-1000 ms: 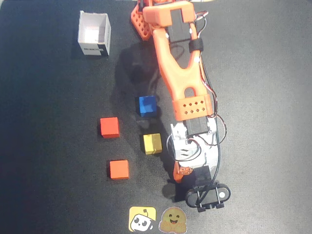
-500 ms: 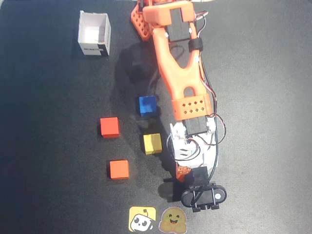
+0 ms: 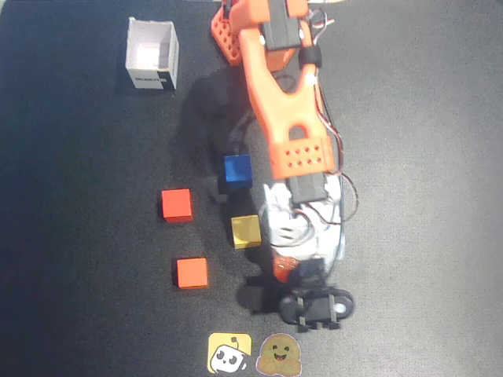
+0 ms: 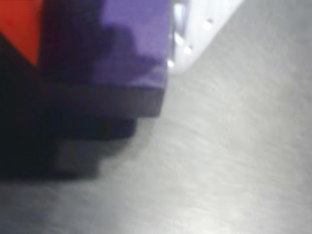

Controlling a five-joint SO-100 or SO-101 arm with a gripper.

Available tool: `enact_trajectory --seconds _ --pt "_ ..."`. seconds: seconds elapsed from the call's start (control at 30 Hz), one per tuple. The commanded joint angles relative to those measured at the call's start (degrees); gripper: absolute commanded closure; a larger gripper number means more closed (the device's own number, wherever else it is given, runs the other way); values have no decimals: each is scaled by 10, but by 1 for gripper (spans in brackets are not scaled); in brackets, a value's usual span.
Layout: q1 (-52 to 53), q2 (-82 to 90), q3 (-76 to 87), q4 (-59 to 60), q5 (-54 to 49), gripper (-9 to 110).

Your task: Put the purple cube on top of the red cube.

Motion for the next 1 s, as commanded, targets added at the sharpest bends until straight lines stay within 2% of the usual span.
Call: enact_trajectory --seconds 0.0,0.37,0.5,0.97 --pt "17 72 -2 24 3 99" --pt "100 240 154 42 -1 99" --pt "147 288 197 61 -35 99" --pt "318 337 272 101 -116 99"
